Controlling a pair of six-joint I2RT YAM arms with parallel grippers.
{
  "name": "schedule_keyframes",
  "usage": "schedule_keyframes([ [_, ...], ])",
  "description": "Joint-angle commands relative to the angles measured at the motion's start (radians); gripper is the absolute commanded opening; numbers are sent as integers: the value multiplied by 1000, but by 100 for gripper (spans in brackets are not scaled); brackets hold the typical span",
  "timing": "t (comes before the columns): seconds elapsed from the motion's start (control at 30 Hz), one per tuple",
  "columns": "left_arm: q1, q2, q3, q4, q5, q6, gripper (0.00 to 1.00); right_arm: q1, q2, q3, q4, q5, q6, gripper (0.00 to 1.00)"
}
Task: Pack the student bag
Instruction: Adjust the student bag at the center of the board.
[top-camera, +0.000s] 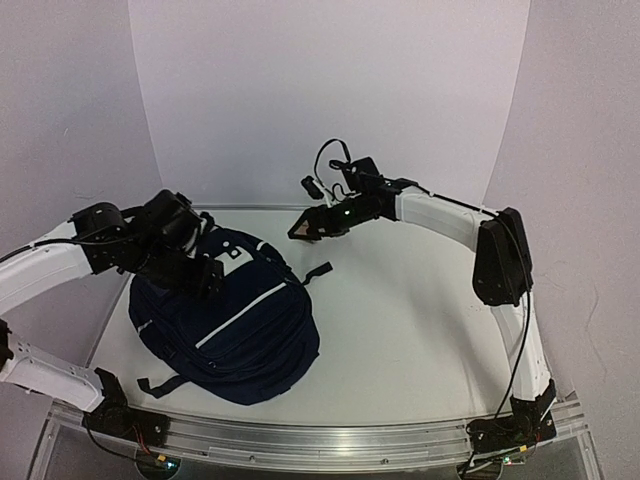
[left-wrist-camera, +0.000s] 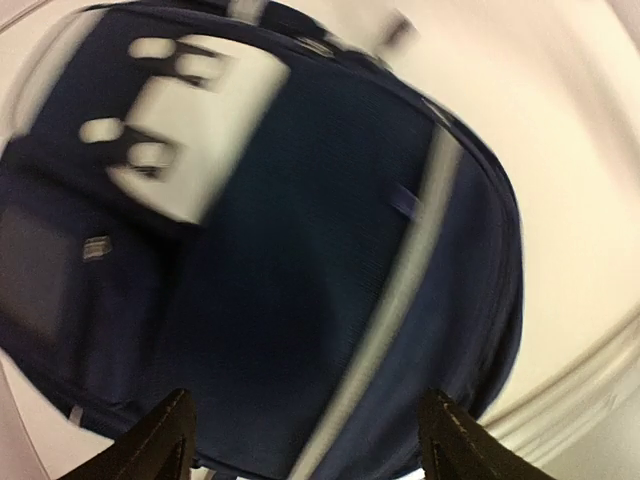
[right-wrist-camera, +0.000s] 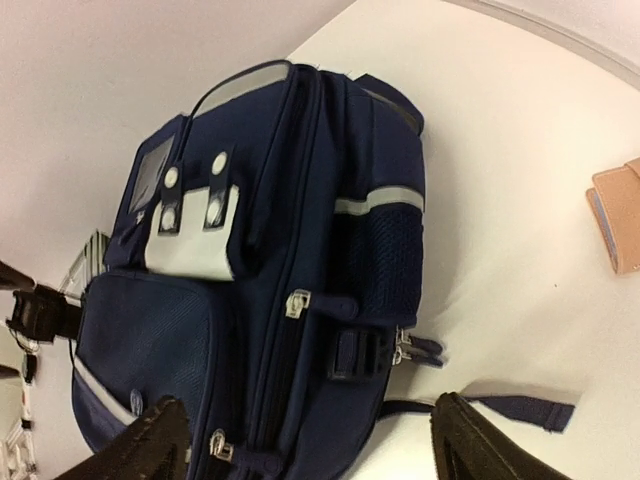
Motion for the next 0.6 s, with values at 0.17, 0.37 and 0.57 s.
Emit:
schedule_keyframes([
  [0.17, 104, -104, -92, -77, -54, -696, 97, 28, 254, 208, 144, 34, 170, 95],
  [0.37, 104, -192, -241, -17, -45, -949, 100, 45, 340, 230, 187, 10, 208, 91],
  [0.57, 104, -151, -325, 41, 20, -1012, 98, 49, 280, 106, 211, -99, 236, 44],
])
